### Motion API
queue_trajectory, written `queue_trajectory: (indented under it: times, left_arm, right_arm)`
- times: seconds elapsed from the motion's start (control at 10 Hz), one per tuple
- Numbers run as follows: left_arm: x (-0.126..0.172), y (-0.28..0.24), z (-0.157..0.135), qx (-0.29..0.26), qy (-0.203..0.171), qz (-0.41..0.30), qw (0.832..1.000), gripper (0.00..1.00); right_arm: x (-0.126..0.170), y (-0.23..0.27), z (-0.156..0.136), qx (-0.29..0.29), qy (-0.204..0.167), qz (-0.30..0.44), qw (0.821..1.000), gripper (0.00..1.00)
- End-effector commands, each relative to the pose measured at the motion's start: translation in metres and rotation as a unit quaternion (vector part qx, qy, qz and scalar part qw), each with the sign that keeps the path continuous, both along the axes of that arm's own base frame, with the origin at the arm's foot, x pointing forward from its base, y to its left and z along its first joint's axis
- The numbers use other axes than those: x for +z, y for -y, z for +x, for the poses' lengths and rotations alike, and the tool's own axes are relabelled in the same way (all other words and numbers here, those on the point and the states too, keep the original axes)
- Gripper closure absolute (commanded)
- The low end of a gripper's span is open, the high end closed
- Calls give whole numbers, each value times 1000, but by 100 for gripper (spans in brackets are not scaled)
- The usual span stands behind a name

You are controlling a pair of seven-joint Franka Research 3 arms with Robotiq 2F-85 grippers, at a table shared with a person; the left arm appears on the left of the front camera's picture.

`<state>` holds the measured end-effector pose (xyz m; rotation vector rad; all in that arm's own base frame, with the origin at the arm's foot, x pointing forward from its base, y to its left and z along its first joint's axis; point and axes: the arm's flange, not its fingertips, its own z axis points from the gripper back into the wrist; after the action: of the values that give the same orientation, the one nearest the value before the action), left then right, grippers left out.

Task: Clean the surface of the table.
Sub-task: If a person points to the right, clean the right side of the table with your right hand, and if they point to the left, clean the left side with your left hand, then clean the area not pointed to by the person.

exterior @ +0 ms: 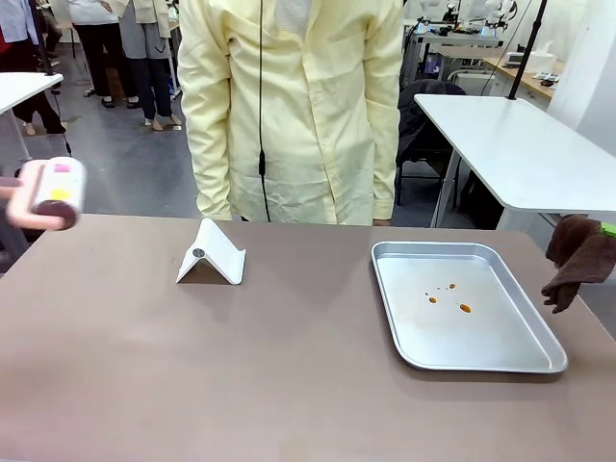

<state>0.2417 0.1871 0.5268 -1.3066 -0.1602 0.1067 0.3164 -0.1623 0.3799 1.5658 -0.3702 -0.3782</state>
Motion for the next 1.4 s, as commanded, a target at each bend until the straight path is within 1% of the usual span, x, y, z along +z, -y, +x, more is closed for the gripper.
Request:
queue_trajectory:
  times: [0.0,0.1,0.2,0.3,0.4,1.3]
  left_arm:
    - [-10,-33,-29,-18,12,-22,1000,78]
    - [-18,-42,-45,-20,19,-37,999,78]
    - [-27,-48,-50,-16,20,-51,998,78]
    - [-33,-52,-46,-9,21,-64,998,78]
    - [-17,-38,-55,-11,10,-38,999,78]
    - [-17,-38,-55,-11,10,-38,999,78]
  right_arm:
    - [7,-4,0,-10,-7,7,1000,100]
    - [7,-4,0,-10,-7,7,1000,100]
    - [7,-4,0,-10,-7,7,1000,100]
    - [7,-4,0,-10,-7,7,1000,100]
    - [7,-4,0,-10,-7,7,1000,100]
    - [7,-4,0,-10,-7,7,1000,100]
